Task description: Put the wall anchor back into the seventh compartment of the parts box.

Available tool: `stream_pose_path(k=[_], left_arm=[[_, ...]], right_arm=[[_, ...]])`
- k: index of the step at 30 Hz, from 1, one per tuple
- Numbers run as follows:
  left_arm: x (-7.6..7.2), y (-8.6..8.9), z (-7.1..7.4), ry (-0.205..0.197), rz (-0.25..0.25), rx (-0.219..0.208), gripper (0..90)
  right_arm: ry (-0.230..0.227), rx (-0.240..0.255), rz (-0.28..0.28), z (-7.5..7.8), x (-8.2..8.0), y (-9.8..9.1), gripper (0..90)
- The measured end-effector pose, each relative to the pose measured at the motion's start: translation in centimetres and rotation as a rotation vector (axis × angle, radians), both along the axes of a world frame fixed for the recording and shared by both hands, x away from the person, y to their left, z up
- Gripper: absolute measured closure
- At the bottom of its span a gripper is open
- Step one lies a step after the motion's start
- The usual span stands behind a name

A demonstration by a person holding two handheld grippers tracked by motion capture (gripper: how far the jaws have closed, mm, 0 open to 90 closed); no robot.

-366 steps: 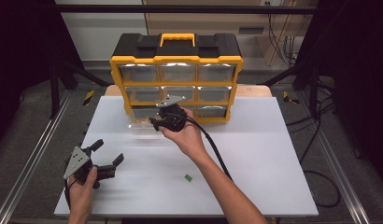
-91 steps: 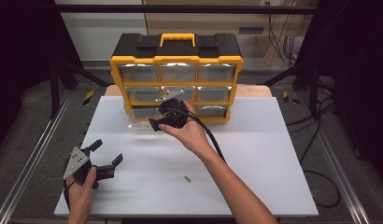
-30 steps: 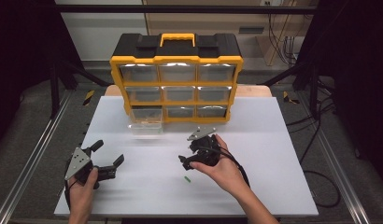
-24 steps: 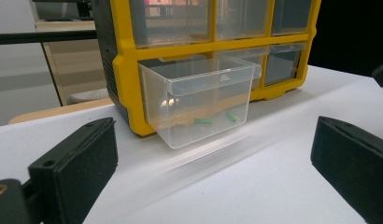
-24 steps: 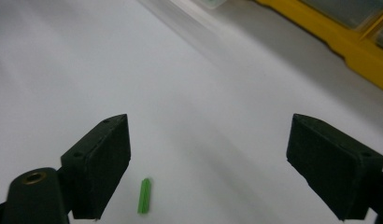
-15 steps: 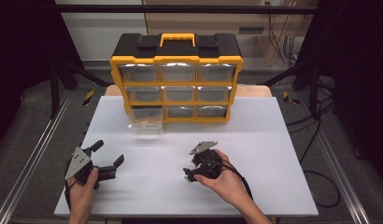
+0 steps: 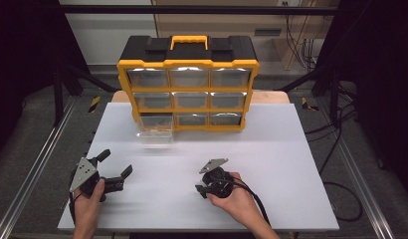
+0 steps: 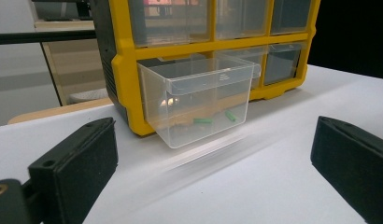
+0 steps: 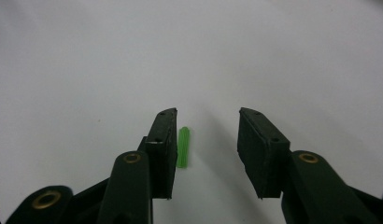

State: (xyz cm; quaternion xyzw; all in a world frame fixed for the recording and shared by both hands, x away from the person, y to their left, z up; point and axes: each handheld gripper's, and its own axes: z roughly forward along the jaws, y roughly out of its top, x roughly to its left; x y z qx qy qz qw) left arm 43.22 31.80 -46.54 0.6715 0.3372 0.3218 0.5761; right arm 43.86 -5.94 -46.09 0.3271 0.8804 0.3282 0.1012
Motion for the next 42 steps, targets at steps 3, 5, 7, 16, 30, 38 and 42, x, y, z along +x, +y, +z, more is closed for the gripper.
stream_pose_path(k=[3,5,7,16,30,38,42], left_arm=[[0.0,0.0,0.0,0.000,0.000,0.000,0.7],[0.0,0.0,0.0,0.001,0.000,0.000,0.7],[0.0,0.0,0.0,0.000,0.000,0.001,0.7],[0.0,0.0,0.0,0.000,-0.001,0.001,0.7],[0.0,-0.1,0.0,0.001,-0.002,0.002,0.7],[0.0,-0.1,0.0,0.001,-0.002,0.003,0.7],[0.0,-0.1,0.0,0.001,-0.002,0.003,0.8]], right_arm=[[0.005,-0.002,0.005,-0.2,-0.2,0.1,61.4],[0.007,-0.003,0.013,-0.4,-0.3,0.3,64.0],[0.008,-0.005,0.019,-0.6,-0.4,0.4,66.7],[0.016,-0.007,0.033,-1.1,-0.5,0.7,75.2],[-0.001,0.047,0.023,-1.3,-0.3,0.1,84.5],[-0.056,0.151,-0.017,0.2,0.7,-0.4,84.5],[-0.082,0.178,-0.030,1.0,1.0,-0.6,84.5]])
